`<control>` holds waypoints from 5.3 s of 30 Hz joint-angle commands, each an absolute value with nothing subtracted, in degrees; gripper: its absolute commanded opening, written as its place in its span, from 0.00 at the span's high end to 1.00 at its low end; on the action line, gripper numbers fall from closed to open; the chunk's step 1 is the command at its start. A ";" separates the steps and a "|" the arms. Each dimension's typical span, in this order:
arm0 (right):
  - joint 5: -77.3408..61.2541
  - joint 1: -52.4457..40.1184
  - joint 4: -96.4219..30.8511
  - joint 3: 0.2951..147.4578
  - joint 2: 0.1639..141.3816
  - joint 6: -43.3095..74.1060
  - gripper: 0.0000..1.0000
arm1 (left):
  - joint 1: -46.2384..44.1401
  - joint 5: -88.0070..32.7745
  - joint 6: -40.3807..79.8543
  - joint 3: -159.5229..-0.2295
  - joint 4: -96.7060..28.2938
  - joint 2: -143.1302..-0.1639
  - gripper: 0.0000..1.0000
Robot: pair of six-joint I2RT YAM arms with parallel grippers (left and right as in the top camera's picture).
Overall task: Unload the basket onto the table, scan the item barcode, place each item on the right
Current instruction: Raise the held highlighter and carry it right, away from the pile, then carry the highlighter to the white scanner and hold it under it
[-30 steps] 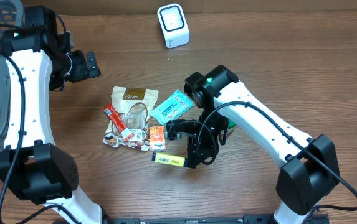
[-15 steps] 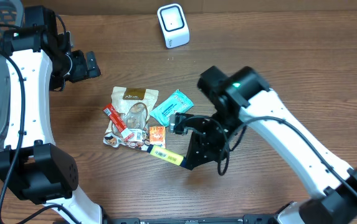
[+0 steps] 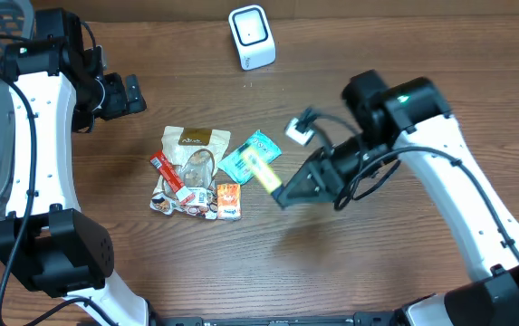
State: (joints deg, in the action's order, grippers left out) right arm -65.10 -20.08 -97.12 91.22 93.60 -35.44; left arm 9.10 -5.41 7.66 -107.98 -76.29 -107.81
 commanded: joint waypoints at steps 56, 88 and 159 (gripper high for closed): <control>-36.29 -27.35 -87.44 89.95 82.06 -6.90 0.96 | 8.97 -5.80 6.81 -107.83 -76.20 -107.55 0.00; 4.54 -27.27 -61.52 132.33 122.89 -29.30 0.96 | 8.93 -5.80 6.81 -107.83 -76.20 -107.55 0.00; 26.44 -25.74 -27.20 132.33 138.06 -39.83 0.96 | 8.93 -5.80 6.81 -107.83 -76.20 -107.55 0.00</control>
State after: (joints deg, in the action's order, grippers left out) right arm 29.02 -25.91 -26.57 131.61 147.68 -46.61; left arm 9.10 -5.41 7.46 -107.98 -76.29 -107.81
